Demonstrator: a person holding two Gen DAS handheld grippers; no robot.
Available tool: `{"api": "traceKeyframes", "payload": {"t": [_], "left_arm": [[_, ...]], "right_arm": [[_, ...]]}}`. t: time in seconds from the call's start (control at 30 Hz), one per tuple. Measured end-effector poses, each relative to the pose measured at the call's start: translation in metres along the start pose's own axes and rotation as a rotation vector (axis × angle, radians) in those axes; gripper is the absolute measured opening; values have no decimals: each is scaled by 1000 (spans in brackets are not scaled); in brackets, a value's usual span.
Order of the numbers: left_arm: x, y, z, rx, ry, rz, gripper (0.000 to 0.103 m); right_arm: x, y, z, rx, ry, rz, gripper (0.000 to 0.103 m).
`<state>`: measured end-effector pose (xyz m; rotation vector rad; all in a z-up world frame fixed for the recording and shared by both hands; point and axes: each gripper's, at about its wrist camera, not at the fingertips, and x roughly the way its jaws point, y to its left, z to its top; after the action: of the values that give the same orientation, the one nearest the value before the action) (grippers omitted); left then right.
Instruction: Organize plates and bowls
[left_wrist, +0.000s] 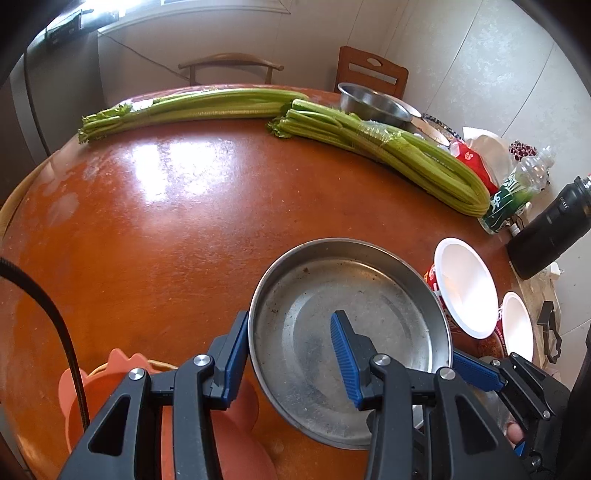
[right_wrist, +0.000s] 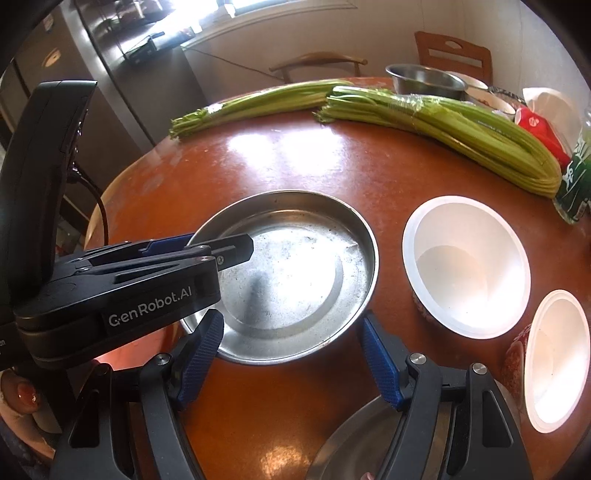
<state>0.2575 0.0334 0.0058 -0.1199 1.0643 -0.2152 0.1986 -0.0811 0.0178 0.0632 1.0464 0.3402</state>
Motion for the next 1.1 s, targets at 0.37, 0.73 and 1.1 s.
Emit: {"api": "traceKeyframes", "payload": {"t": [0.37,0.73,1.1], "left_arm": [[-45,-3,-20,-2,-72,15,44],[-80,-6,-38,-19,-134,25,44],[-118,0,-56,-48,-205,51,44]], "right_arm": [[-29,18,-9,-50,-51,25,77],[-57,33,-20,-89,-98,53,77],[-81,54,-30,-163,-147,96,77]]}}
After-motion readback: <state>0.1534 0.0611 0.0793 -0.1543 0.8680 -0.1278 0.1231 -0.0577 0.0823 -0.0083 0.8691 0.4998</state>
